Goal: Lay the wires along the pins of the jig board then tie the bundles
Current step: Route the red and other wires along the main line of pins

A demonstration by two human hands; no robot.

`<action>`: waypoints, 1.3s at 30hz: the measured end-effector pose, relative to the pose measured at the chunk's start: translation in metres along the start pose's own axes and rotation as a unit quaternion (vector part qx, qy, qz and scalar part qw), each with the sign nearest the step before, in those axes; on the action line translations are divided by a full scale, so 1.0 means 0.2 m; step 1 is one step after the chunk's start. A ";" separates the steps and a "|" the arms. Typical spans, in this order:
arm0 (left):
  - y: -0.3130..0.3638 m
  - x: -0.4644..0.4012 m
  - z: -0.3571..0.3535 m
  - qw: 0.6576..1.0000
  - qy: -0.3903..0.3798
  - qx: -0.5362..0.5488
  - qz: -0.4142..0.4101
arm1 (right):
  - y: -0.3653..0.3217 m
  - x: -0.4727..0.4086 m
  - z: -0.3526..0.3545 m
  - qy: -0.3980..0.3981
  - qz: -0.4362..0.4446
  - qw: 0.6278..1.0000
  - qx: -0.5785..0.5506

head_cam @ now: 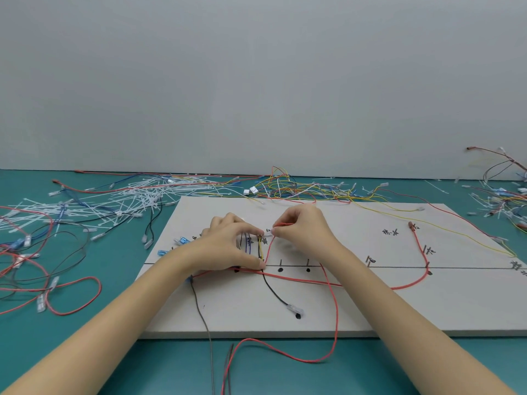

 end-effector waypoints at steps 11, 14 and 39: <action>0.00 0.03 -0.02 0.999 0.024 0.023 0.002 | -0.14 -0.10 -0.08 -0.037 -0.054 0.995 0.078; 0.00 0.03 -0.01 0.999 0.028 0.025 0.009 | -0.15 -0.09 -0.09 -0.037 -0.059 0.995 0.076; -0.04 0.00 -0.03 0.992 0.046 0.108 -0.035 | -0.34 0.08 -0.28 -0.131 0.093 0.925 0.343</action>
Point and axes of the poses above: each hand's wrist, its own x-axis away from the middle knuckle, its own z-axis out of the back of the hand, y = z × x, the point moved 1 cm from there along -x, towards the middle knuckle, and after that the axes turned 11 degrees about z, right-handed, at the moved point
